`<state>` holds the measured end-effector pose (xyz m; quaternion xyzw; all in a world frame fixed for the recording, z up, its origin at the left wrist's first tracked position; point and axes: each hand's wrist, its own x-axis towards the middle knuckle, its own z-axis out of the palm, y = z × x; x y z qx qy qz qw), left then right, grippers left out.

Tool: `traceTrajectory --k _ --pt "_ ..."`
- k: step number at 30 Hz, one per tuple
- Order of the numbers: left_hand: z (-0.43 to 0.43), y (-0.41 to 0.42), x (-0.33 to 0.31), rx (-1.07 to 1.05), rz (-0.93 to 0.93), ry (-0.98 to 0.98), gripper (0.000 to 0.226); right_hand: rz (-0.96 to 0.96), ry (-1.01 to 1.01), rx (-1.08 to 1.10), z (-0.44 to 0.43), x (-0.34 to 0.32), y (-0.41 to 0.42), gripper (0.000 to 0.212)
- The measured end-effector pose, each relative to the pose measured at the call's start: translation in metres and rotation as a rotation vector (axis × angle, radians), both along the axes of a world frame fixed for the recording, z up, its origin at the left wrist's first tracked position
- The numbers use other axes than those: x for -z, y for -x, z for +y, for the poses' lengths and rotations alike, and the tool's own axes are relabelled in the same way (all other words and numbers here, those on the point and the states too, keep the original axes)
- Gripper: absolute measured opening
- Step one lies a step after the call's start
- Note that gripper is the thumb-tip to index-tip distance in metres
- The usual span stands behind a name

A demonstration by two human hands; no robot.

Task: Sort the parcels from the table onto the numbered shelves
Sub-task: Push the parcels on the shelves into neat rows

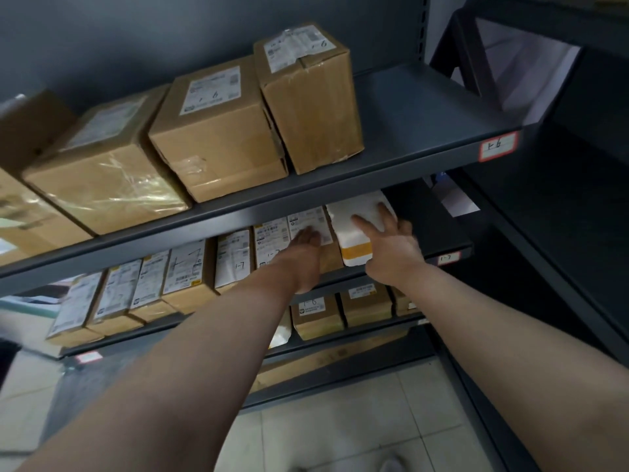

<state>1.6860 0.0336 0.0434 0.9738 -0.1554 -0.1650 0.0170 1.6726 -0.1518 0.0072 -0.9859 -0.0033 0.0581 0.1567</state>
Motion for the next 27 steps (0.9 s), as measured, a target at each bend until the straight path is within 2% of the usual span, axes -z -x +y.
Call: traceTrajectory --k 3,7,9,13,21,27 --pt "0.003 0.007 0.004 -0.001 -0.028 0.039 0.081 -0.012 -0.009 -0.005 -0.004 0.004 0.008 0.1" --pt "0.012 0.027 0.014 0.004 -0.131 0.112 0.088 -0.217 -0.001 0.019 0.004 0.016 0.039 0.104" --pt "0.023 0.039 0.018 0.028 -0.156 0.132 0.09 -0.256 0.036 0.006 0.014 0.023 0.054 0.104" --pt "0.053 0.058 0.022 0.025 -0.182 0.142 0.091 -0.203 0.074 -0.02 0.045 0.034 0.071 0.104" --pt "0.159 0.108 0.033 -0.034 -0.078 0.106 0.082 -0.06 0.089 -0.149 0.155 0.051 0.105 0.098" --pt "0.265 0.151 0.066 -0.143 0.07 0.044 0.069 0.035 0.046 -0.24 0.234 0.071 0.144 0.075"
